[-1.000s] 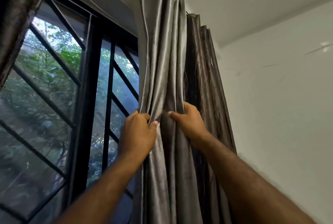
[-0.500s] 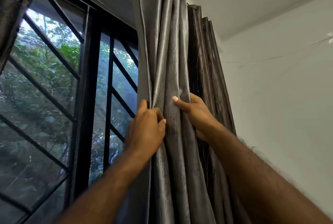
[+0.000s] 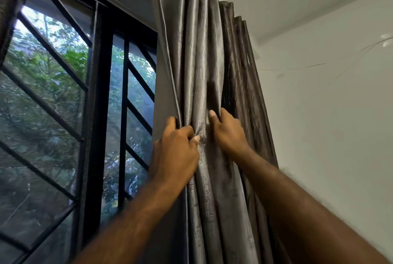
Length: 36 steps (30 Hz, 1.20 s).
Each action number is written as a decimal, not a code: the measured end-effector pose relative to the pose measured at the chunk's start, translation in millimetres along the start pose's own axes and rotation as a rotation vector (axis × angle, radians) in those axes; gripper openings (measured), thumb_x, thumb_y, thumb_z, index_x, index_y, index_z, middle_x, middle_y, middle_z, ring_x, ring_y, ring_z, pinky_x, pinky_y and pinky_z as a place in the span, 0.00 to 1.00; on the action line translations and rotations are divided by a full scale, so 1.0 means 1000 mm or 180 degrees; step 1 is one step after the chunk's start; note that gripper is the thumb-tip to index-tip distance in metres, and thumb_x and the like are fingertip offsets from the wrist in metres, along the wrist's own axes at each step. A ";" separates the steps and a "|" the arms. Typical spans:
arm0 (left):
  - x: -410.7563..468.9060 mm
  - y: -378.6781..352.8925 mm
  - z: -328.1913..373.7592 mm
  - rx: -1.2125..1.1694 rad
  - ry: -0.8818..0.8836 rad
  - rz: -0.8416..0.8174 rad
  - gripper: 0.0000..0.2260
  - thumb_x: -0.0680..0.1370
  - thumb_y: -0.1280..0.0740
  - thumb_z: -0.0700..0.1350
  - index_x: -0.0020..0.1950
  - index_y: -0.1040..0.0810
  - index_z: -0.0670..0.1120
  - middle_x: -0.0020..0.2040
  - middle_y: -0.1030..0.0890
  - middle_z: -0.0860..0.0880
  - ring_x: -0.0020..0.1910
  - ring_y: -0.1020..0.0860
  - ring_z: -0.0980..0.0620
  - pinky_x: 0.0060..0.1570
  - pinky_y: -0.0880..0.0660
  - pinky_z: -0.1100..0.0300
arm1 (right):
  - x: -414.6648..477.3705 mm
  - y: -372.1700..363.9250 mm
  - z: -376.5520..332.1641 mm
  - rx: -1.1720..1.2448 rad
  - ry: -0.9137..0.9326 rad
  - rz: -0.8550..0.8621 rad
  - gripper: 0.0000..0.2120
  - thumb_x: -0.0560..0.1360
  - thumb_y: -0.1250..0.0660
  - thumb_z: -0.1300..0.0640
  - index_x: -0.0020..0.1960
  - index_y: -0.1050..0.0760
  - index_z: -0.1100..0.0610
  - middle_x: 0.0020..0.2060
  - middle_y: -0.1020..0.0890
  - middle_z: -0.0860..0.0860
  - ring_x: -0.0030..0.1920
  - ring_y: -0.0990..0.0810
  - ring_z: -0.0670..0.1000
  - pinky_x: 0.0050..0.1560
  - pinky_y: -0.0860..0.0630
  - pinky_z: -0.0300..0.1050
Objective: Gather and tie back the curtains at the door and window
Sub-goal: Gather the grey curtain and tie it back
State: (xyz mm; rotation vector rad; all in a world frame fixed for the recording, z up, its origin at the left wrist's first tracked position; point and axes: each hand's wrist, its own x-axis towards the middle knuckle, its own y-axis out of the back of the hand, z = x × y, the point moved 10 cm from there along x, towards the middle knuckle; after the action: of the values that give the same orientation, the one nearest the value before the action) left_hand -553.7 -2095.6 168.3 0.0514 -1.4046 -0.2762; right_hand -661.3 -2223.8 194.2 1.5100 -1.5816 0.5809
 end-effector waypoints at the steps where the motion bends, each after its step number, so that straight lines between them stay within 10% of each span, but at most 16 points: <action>1: -0.001 0.000 0.003 0.0000 -0.0041 -0.0007 0.09 0.79 0.34 0.52 0.43 0.22 0.50 0.49 0.33 0.53 0.41 0.24 0.49 0.38 0.25 0.54 | -0.002 -0.005 0.001 0.0286 -0.0081 -0.0127 0.32 0.79 0.47 0.32 0.66 0.29 0.57 0.63 0.22 0.58 0.62 0.23 0.59 0.64 0.26 0.61; 4: -0.002 -0.007 0.012 -0.0080 -0.0162 -0.0140 0.06 0.80 0.36 0.49 0.45 0.23 0.50 0.51 0.36 0.53 0.40 0.25 0.51 0.36 0.24 0.54 | -0.010 -0.034 -0.013 0.1548 -0.0158 -0.0945 0.48 0.68 0.48 0.20 0.78 0.39 0.50 0.73 0.33 0.46 0.71 0.32 0.48 0.64 0.33 0.45; 10: 0.001 -0.008 0.001 -0.0444 -0.0007 -0.0170 0.12 0.78 0.33 0.52 0.59 0.29 0.53 0.57 0.29 0.55 0.51 0.23 0.51 0.44 0.24 0.54 | 0.004 -0.024 -0.010 0.1528 0.0147 -0.0467 0.15 0.84 0.42 0.47 0.53 0.21 0.54 0.43 0.16 0.48 0.43 0.17 0.44 0.47 0.22 0.43; 16: 0.004 -0.006 -0.017 -0.0048 0.0165 -0.0150 0.04 0.79 0.34 0.49 0.49 0.25 0.49 0.54 0.30 0.50 0.44 0.23 0.48 0.43 0.22 0.50 | 0.005 -0.009 -0.001 0.1317 0.0132 -0.0268 0.21 0.83 0.43 0.46 0.55 0.23 0.63 0.48 0.16 0.59 0.47 0.16 0.58 0.51 0.20 0.56; 20: 0.001 -0.014 0.006 -0.0202 -0.0258 -0.0278 0.05 0.80 0.36 0.49 0.52 0.22 0.51 0.51 0.34 0.54 0.43 0.25 0.52 0.39 0.26 0.55 | -0.003 -0.019 -0.012 0.1168 0.0125 -0.0452 0.24 0.75 0.41 0.29 0.51 0.26 0.50 0.43 0.22 0.44 0.43 0.23 0.42 0.43 0.28 0.41; 25: 0.009 -0.010 -0.020 -0.0082 0.0432 -0.0042 0.13 0.81 0.40 0.56 0.61 0.25 0.52 0.64 0.32 0.48 0.55 0.22 0.42 0.50 0.23 0.47 | 0.002 -0.012 -0.019 0.1333 0.0243 -0.0281 0.13 0.82 0.37 0.49 0.45 0.23 0.57 0.37 0.19 0.51 0.37 0.22 0.47 0.40 0.24 0.47; 28: 0.014 -0.008 -0.040 0.0685 0.0565 -0.0023 0.20 0.78 0.38 0.61 0.65 0.30 0.52 0.69 0.37 0.43 0.54 0.22 0.39 0.46 0.21 0.45 | 0.004 -0.006 -0.010 0.1597 0.0107 -0.0349 0.12 0.82 0.38 0.53 0.53 0.21 0.60 0.48 0.15 0.58 0.49 0.15 0.55 0.54 0.19 0.58; 36: 0.013 -0.015 -0.062 0.0877 0.0734 -0.0315 0.09 0.77 0.32 0.47 0.55 0.21 0.44 0.72 0.38 0.39 0.48 0.21 0.39 0.45 0.21 0.48 | 0.006 0.014 -0.006 0.2003 0.0108 -0.0509 0.09 0.82 0.37 0.55 0.49 0.19 0.56 0.39 0.12 0.51 0.39 0.14 0.47 0.37 0.18 0.42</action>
State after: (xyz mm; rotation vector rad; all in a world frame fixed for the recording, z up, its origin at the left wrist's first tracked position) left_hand -494.0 -2120.7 167.4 0.3695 -1.2039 -0.1511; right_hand -673.1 -2220.6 205.5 2.0460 -1.2914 1.0707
